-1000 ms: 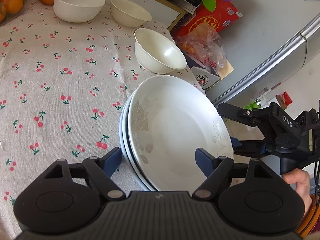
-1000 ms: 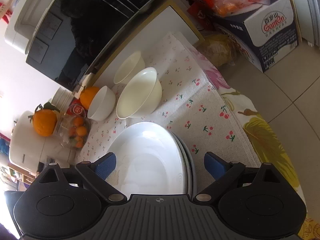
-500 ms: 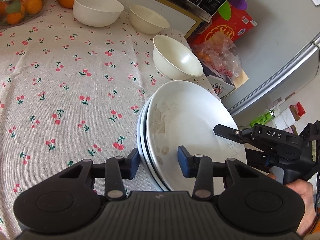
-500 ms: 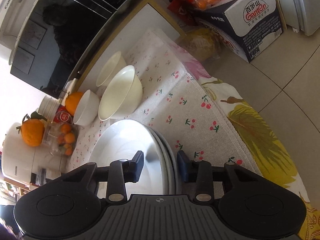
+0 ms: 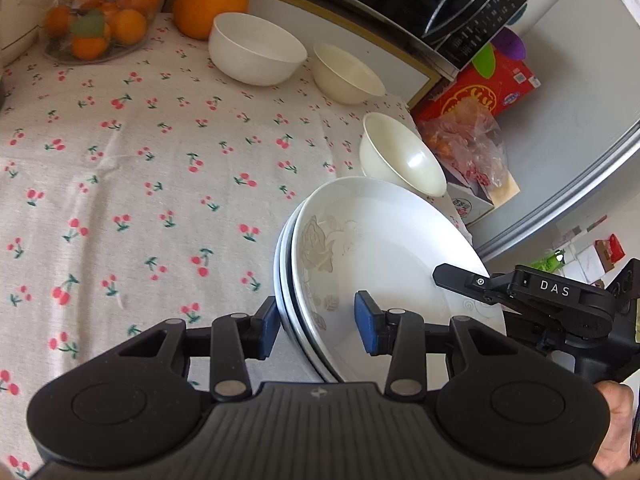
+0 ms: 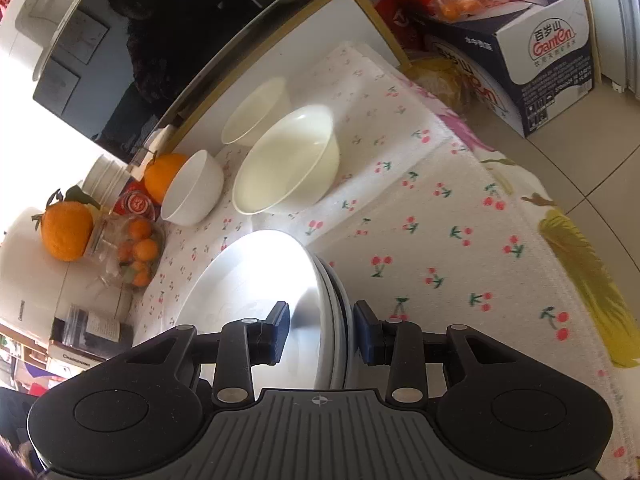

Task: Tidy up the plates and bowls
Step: 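Carry the plate stack with both grippers toward the tangerine jar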

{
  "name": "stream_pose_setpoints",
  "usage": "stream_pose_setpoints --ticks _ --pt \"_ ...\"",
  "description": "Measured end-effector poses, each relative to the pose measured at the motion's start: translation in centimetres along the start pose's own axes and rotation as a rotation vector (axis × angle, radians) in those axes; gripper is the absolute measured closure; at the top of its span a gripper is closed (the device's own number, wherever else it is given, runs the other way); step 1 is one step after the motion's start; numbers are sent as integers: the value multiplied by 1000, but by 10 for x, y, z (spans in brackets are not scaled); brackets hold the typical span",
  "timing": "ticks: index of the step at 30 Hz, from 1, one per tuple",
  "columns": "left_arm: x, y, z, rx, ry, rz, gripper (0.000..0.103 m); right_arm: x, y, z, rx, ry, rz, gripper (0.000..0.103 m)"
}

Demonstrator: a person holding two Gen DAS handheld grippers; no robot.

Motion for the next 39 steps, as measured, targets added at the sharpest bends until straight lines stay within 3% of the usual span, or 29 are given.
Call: stream_pose_setpoints --ticks 17,24,39 --pt "-57 83 27 -78 -110 139 66 55 99 -46 -87 93 75 68" --pt "-55 100 20 -130 -80 139 66 62 101 -59 -96 121 63 66" --pt "-53 101 20 -125 -71 148 65 65 105 -57 -93 136 49 64"
Point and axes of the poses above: each gripper's, at about its wrist camera, not at the fingertips, and x roughly the way its jaws point, y to its left, z to its top, the point moved 5 cm from there along x, roughly the way its jaws point, and after that the axes turned 6 degrees about -y, right-handed, at the moved point
